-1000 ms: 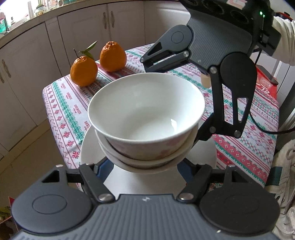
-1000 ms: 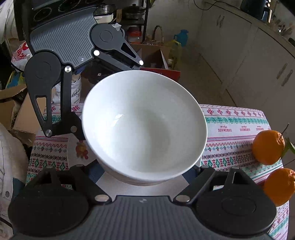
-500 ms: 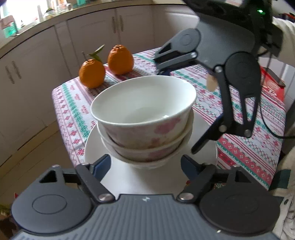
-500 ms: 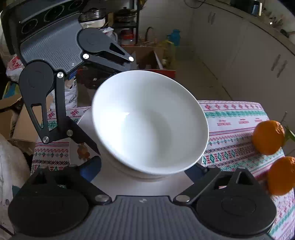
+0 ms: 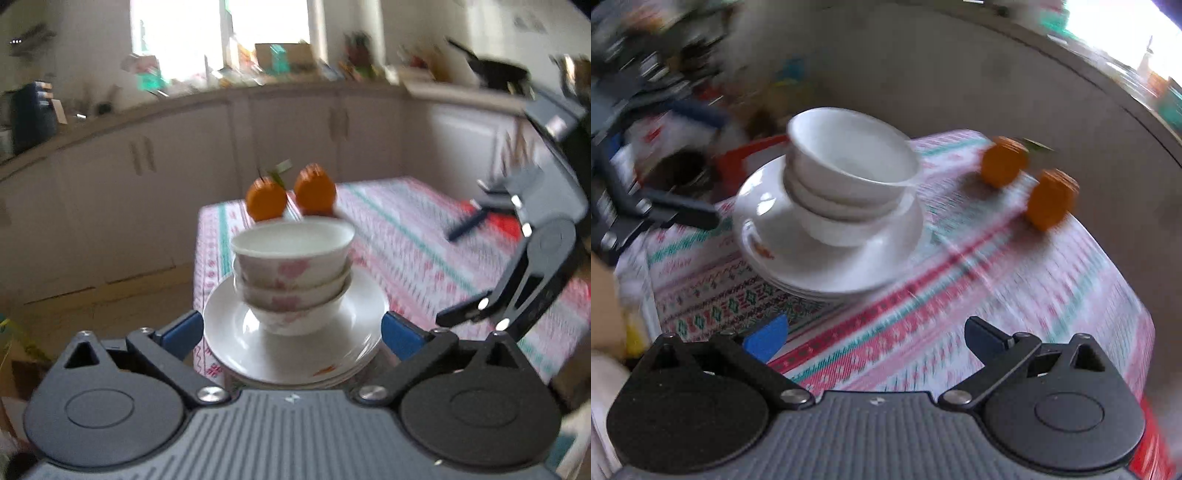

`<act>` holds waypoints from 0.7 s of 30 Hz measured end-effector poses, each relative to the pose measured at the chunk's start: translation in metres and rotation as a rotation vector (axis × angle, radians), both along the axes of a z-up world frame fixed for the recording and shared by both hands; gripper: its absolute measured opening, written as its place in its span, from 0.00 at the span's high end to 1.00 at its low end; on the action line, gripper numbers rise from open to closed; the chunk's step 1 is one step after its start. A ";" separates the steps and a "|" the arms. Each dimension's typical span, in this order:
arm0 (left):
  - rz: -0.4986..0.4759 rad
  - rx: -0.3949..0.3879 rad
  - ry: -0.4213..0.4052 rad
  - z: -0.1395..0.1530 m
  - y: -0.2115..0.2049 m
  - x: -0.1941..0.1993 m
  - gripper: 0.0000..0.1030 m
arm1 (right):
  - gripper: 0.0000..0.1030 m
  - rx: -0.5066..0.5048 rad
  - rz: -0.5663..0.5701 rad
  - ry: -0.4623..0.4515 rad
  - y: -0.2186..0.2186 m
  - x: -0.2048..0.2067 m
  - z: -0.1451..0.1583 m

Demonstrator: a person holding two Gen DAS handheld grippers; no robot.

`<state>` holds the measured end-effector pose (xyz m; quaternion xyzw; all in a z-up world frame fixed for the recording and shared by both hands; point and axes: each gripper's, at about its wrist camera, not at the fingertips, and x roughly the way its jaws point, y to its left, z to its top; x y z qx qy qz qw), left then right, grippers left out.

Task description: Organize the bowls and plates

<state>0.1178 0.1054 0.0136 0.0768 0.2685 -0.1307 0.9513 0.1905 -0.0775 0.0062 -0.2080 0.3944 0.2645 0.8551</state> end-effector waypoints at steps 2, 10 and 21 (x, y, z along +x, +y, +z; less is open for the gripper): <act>0.077 -0.004 -0.024 0.007 -0.014 -0.010 0.01 | 0.00 0.044 -0.138 -0.018 -0.014 -0.012 0.006; 0.254 -0.003 -0.053 0.030 -0.062 -0.043 0.01 | 0.00 0.154 -0.442 -0.160 -0.048 -0.073 0.032; 0.323 -0.061 -0.043 0.033 -0.074 -0.065 0.01 | 0.00 0.244 -0.542 -0.235 -0.063 -0.110 0.044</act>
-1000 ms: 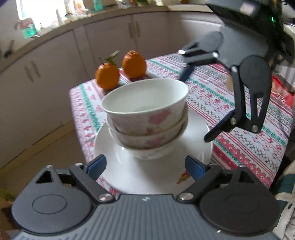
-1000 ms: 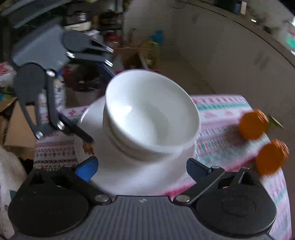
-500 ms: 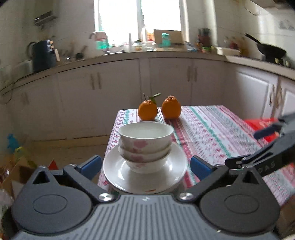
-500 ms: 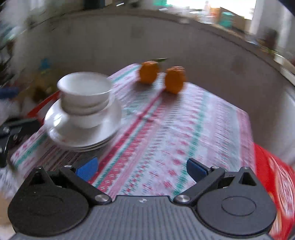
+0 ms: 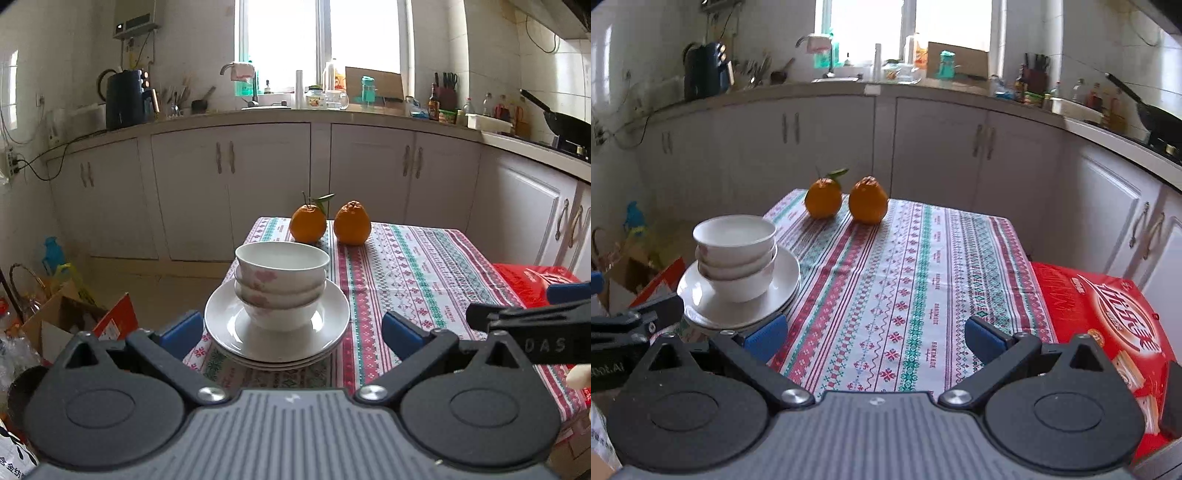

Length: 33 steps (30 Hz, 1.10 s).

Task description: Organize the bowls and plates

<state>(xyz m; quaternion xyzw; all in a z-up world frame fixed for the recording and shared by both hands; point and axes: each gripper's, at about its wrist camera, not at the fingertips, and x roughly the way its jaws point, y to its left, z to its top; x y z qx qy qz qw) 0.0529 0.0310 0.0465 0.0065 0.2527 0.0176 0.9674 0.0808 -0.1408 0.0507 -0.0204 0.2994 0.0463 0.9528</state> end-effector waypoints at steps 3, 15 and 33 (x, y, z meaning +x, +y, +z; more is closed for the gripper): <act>0.002 0.000 -0.001 0.000 -0.001 0.000 0.01 | 0.00 0.000 -0.013 -0.017 -0.001 -0.003 0.000; 0.013 0.004 0.004 0.001 -0.004 0.001 0.01 | 0.00 -0.018 -0.030 -0.041 0.002 -0.004 0.000; 0.021 -0.003 0.010 0.001 -0.002 0.004 0.01 | 0.00 -0.031 -0.037 -0.048 0.003 -0.003 0.002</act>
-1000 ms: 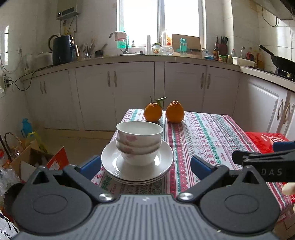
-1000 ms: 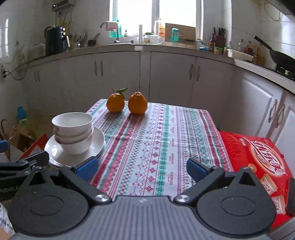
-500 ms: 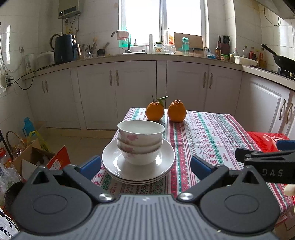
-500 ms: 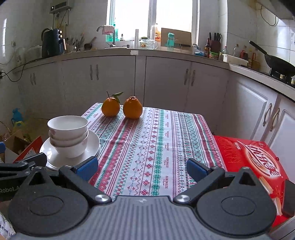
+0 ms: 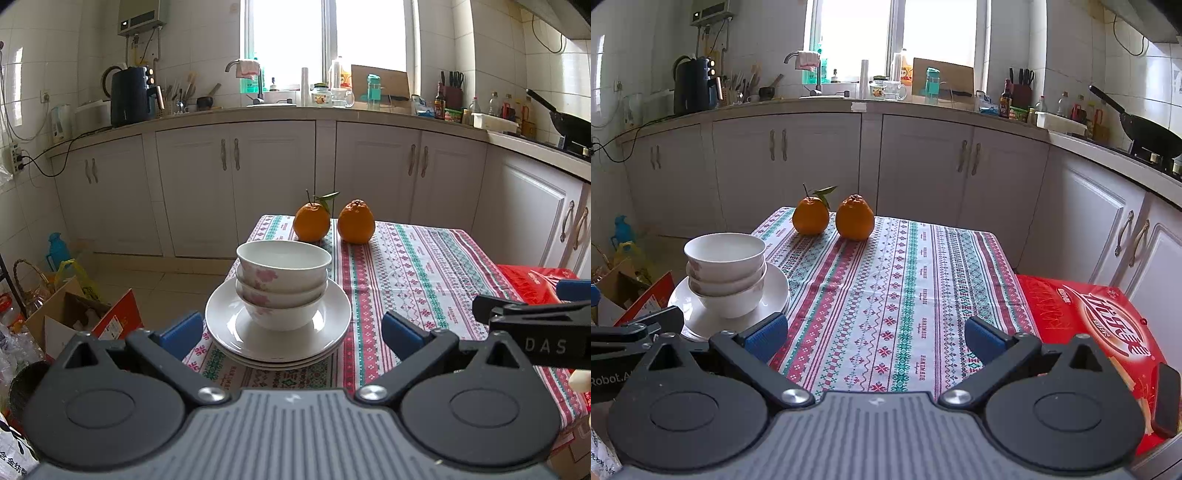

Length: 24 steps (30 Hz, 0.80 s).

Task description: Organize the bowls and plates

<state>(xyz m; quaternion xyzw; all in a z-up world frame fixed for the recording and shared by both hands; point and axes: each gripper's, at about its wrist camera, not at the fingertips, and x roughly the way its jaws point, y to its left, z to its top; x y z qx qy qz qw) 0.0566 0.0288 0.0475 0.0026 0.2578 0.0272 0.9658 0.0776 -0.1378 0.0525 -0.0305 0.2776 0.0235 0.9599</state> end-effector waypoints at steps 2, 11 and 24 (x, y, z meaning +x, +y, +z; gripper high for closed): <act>0.001 0.001 0.003 0.000 0.000 0.000 0.01 | 0.00 -0.001 -0.001 0.002 0.000 0.000 0.000; 0.004 0.003 0.006 0.001 -0.002 0.001 0.01 | 0.00 -0.002 -0.007 0.003 -0.001 0.001 -0.001; 0.007 0.004 0.012 -0.001 -0.004 0.002 0.01 | 0.00 0.000 -0.015 0.008 -0.001 0.002 -0.002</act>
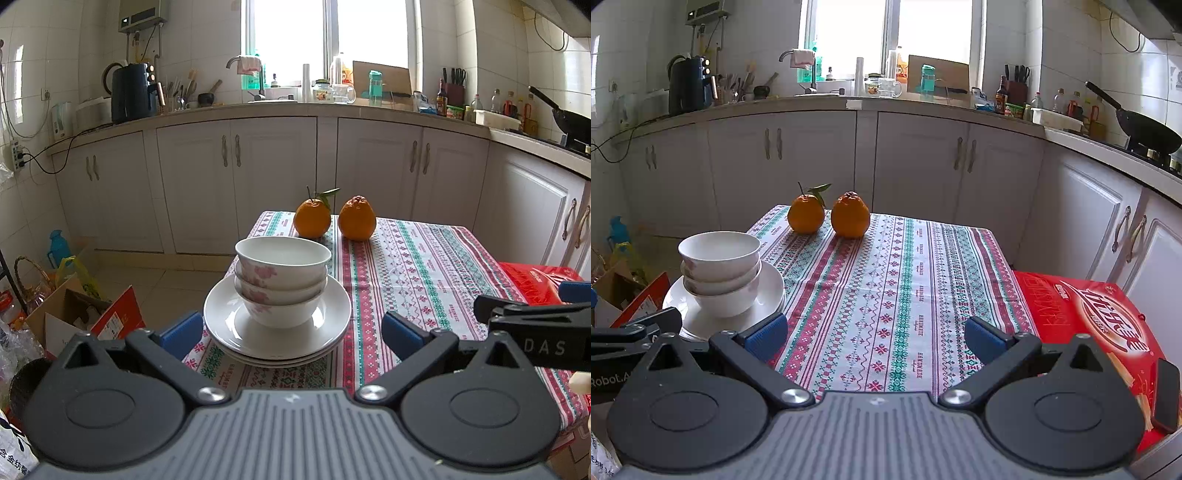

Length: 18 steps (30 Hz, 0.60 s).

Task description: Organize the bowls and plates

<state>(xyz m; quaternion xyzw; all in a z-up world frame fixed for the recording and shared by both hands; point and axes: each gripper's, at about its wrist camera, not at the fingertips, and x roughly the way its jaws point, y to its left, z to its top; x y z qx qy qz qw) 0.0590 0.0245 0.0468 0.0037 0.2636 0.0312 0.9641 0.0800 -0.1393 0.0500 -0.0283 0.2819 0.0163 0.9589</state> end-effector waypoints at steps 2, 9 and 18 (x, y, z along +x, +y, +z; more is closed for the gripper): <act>0.000 0.000 0.001 0.000 0.000 0.000 0.01 | 0.00 -0.001 0.000 -0.001 0.000 0.000 0.000; 0.001 0.002 -0.001 0.000 0.000 0.000 0.01 | 0.00 0.000 -0.002 -0.001 -0.001 0.000 0.000; 0.004 0.005 -0.001 0.000 -0.001 0.000 0.01 | 0.00 -0.002 -0.005 -0.003 -0.001 -0.001 0.000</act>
